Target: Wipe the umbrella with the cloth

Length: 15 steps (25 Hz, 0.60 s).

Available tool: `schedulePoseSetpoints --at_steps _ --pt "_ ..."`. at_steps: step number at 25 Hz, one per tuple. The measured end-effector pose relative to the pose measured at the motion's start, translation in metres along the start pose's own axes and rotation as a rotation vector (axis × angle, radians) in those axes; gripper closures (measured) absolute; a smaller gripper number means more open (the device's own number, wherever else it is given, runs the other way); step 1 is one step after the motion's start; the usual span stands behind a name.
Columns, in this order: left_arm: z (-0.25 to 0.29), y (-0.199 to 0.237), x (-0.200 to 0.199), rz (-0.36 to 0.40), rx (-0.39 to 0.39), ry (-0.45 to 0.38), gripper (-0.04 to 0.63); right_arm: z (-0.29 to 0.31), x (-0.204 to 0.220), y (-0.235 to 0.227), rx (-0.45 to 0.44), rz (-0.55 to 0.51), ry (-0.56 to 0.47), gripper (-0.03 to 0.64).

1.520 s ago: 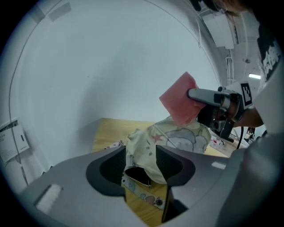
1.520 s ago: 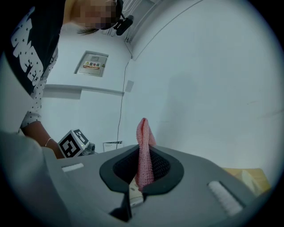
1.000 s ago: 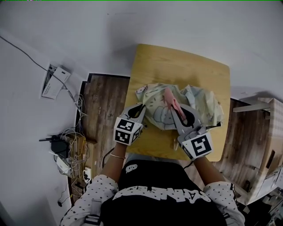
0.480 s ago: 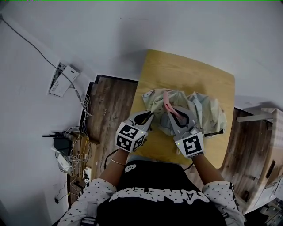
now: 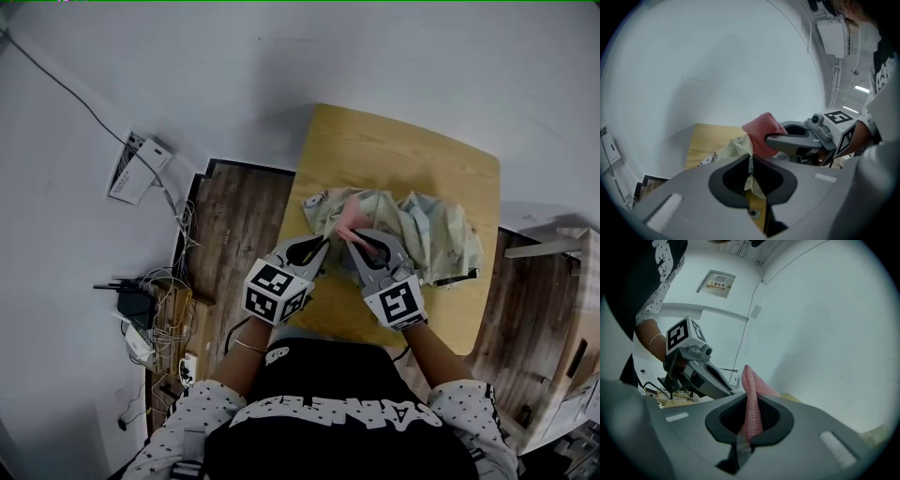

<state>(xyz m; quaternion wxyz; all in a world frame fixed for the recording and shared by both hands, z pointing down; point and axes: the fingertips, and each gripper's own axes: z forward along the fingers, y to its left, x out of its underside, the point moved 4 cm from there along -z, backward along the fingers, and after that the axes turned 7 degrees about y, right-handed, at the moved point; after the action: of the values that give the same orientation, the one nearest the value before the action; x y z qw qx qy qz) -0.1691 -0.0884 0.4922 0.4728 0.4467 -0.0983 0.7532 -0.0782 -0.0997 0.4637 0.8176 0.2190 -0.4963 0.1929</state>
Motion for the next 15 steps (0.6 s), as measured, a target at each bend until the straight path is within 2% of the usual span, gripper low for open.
schedulePoseSetpoints --at_steps 15 --pt "-0.004 -0.007 -0.006 0.018 -0.006 -0.019 0.574 -0.006 0.013 0.035 -0.123 -0.006 0.025 0.586"
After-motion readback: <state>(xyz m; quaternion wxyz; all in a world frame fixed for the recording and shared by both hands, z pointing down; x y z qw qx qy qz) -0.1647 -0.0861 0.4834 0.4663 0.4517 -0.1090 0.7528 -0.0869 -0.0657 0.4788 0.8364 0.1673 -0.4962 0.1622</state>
